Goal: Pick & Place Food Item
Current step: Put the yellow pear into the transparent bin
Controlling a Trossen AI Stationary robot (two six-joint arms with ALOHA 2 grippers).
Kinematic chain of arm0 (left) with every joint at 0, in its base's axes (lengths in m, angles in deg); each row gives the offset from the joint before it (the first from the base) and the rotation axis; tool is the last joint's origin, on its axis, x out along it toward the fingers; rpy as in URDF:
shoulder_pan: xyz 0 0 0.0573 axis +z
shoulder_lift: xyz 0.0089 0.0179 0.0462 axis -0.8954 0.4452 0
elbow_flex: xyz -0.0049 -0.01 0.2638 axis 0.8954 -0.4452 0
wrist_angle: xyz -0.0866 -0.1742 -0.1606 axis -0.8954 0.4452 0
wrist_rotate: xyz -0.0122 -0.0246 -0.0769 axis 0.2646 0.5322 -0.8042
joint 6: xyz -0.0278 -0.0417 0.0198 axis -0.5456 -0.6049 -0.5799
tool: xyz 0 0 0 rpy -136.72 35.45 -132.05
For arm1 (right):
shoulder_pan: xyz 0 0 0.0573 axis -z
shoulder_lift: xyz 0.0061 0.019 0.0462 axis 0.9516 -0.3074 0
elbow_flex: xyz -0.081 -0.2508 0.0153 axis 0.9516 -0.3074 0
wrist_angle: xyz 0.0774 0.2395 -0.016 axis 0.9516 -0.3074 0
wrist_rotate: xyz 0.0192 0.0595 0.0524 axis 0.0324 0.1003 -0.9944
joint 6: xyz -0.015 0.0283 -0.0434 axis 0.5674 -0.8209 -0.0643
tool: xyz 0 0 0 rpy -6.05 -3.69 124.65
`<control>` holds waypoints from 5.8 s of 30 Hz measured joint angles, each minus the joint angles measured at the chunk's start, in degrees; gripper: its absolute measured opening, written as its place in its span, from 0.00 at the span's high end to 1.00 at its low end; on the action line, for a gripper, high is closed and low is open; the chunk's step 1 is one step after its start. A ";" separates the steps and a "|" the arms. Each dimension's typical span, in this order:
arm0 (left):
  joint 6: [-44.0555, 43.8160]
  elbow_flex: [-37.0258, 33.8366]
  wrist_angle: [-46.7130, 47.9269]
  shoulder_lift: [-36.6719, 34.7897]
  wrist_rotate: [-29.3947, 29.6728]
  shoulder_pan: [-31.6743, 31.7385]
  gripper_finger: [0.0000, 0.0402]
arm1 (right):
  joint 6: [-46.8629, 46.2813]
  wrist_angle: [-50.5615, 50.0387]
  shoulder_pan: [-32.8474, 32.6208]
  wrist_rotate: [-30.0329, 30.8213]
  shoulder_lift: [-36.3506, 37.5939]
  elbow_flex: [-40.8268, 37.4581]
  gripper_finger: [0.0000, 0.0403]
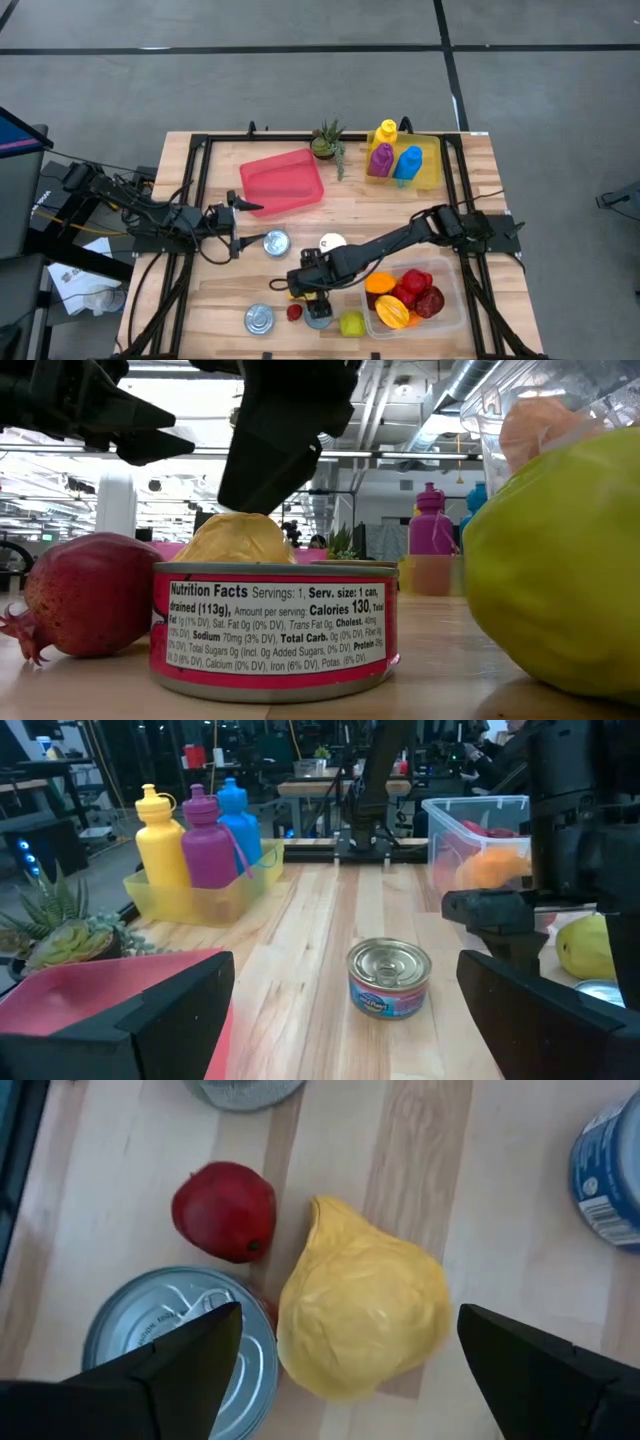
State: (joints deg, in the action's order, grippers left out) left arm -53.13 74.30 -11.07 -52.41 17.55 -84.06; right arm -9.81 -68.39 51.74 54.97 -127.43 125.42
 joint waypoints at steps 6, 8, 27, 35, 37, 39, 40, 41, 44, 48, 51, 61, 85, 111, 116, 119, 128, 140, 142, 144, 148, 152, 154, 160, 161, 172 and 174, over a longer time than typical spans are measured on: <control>-0.02 0.00 -0.04 0.01 0.00 0.00 0.06 | 0.00 0.25 0.33 0.00 0.04 -0.09 0.11; -0.02 0.00 -0.04 0.01 0.00 0.00 0.06 | 0.00 0.83 0.62 0.01 -0.59 -0.04 0.11; -0.10 0.00 0.31 0.05 0.00 0.00 0.06 | 1.07 0.45 0.97 -1.25 -1.82 -0.09 0.24; -0.26 0.00 0.33 0.05 0.00 0.00 0.06 | 1.07 0.44 0.50 -1.15 -1.82 -0.09 0.42; -0.26 0.00 0.33 0.05 0.00 0.00 0.06 | 1.05 0.42 0.46 -1.17 -1.82 -0.09 0.49; -0.26 0.00 0.33 0.05 0.00 0.00 0.06 | 1.05 0.37 0.34 -1.15 -1.74 -0.09 0.55; -0.26 0.00 0.33 0.05 0.00 0.00 0.06 | 1.05 0.35 0.25 -1.07 -1.71 -0.09 0.57; -0.26 0.00 0.33 0.05 0.00 0.00 0.06 | 1.07 0.37 0.23 -1.09 -1.67 -0.09 0.58; -0.27 0.00 0.33 0.05 0.00 0.00 0.06 | 1.03 0.15 0.17 -1.09 -1.67 -0.09 0.59; -0.26 0.00 0.35 0.05 0.00 0.00 0.06 | 1.05 -3.05 0.13 -0.92 -1.67 1.65 0.58; -0.26 0.00 0.38 0.06 0.00 0.00 0.06 | 1.42 -4.78 0.07 0.02 -1.52 3.97 0.58; -0.28 0.00 0.52 0.07 0.00 0.00 0.06 | 7.27 -4.80 -1.01 2.16 -1.52 12.70 0.61; -0.94 0.00 1.27 0.07 0.00 0.00 0.06 | 27.04 59.18 -1.32 -8.61 -1.69 18.57 0.62; -1.53 0.02 2.92 0.09 -0.02 0.00 0.06 | 19.06 105.35 2.72 -4.66 -1.17 -14.85 0.62; -1.77 0.02 2.96 0.09 -0.02 0.00 0.06 | 20.05 99.25 2.01 -2.02 2.45 -19.69 0.62; -1.78 0.02 2.96 0.07 -0.02 -0.01 0.06 | 21.07 96.28 1.01 1.42 6.77 -24.82 0.62; -2.18 0.02 2.89 0.07 -0.02 0.00 0.06 | 21.59 94.27 -4.42 16.62 20.89 -44.01 0.62; -2.32 0.02 2.88 0.07 -0.04 -0.01 0.06 | 6.50 58.45 -16.60 42.45 40.20 -51.52 0.62; -2.32 0.02 2.91 0.07 -0.02 -0.02 0.06 | 0.75 51.31 -18.17 43.96 42.91 -51.52 0.62; -2.38 0.02 2.89 0.07 -0.04 0.00 0.06 | -5.16 44.36 -19.72 45.43 45.09 -51.53 0.62; -2.40 0.02 2.91 0.09 -0.04 -0.01 0.06 | -15.10 33.67 -22.21 46.44 48.70 -51.52 0.62; -2.60 0.02 2.91 0.07 -0.04 0.00 0.06 | -22.21 27.00 -23.68 44.72 51.38 -51.37 0.62; -2.62 0.02 2.96 0.09 -0.03 -0.01 0.06 | -25.56 22.50 -24.08 42.94 52.02 -50.13 0.62; -2.62 0.02 2.96 0.07 -0.04 -0.02 0.06 | -34.61 6.58 -24.23 34.16 50.64 -43.99 0.62; -2.62 0.02 2.96 0.09 -0.04 0.00 0.06 | -35.68 4.18 -24.21 32.94 50.09 -42.84 0.62; -2.64 0.02 2.93 0.07 -0.04 0.00 0.06 | -47.05 -21.36 -24.22 16.75 42.62 -31.76 0.62; -2.64 0.02 2.93 0.08 -0.04 0.00 0.06 | -47.45 -22.15 -24.23 14.88 40.70 -31.48 0.62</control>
State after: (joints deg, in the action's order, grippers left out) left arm -55.78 74.32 -8.14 -52.33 17.51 -84.06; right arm -57.25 -90.54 27.52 69.85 -86.73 93.94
